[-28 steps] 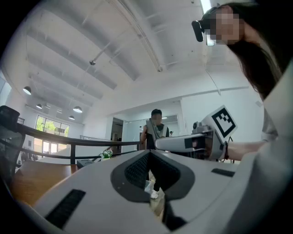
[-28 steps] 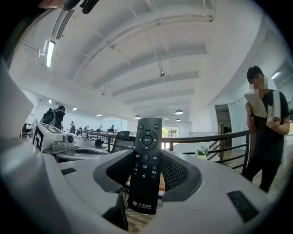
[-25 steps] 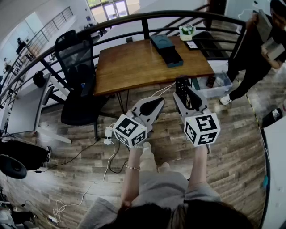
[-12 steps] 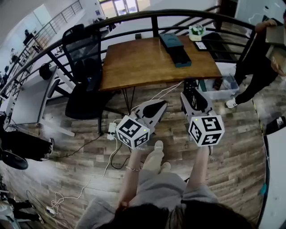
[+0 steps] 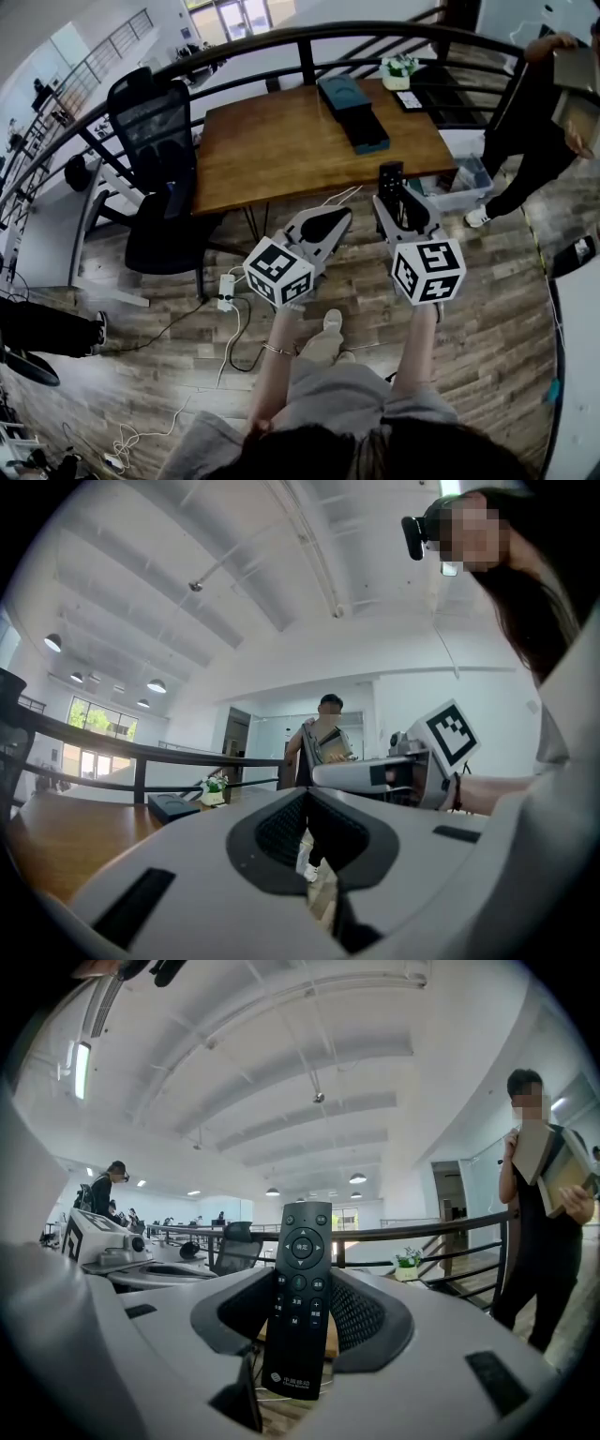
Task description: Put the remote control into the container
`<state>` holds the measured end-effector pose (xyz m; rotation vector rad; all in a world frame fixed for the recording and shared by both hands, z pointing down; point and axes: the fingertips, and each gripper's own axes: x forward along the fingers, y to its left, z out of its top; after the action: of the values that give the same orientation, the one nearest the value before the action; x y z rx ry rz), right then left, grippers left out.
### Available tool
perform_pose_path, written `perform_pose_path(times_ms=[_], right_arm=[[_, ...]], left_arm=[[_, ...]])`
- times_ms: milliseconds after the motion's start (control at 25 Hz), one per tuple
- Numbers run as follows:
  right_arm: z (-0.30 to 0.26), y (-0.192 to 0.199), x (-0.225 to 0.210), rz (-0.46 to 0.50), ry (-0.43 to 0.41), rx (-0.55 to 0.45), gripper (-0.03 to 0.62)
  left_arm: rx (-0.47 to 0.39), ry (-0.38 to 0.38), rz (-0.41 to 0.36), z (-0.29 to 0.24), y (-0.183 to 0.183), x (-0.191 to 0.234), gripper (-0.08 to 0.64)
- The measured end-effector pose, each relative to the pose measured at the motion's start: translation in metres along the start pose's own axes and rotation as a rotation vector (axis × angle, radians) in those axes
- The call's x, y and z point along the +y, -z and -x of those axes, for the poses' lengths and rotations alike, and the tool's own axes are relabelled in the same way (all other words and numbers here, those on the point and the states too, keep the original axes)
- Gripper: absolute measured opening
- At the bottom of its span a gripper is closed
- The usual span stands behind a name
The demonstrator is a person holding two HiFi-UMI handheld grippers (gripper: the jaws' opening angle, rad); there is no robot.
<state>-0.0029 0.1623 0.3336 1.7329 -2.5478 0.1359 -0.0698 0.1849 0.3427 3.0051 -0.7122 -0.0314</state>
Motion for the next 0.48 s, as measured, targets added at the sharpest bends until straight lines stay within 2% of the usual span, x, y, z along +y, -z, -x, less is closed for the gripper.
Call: perform_pose_path(times_ms=[480], right_arm=[[-0.079,0.0,-0.033,-0.009,-0.006,0.021,0.196]], left_arm=[[0.023,0.045,0.012,-0.049,0.001,0.071,0.003]])
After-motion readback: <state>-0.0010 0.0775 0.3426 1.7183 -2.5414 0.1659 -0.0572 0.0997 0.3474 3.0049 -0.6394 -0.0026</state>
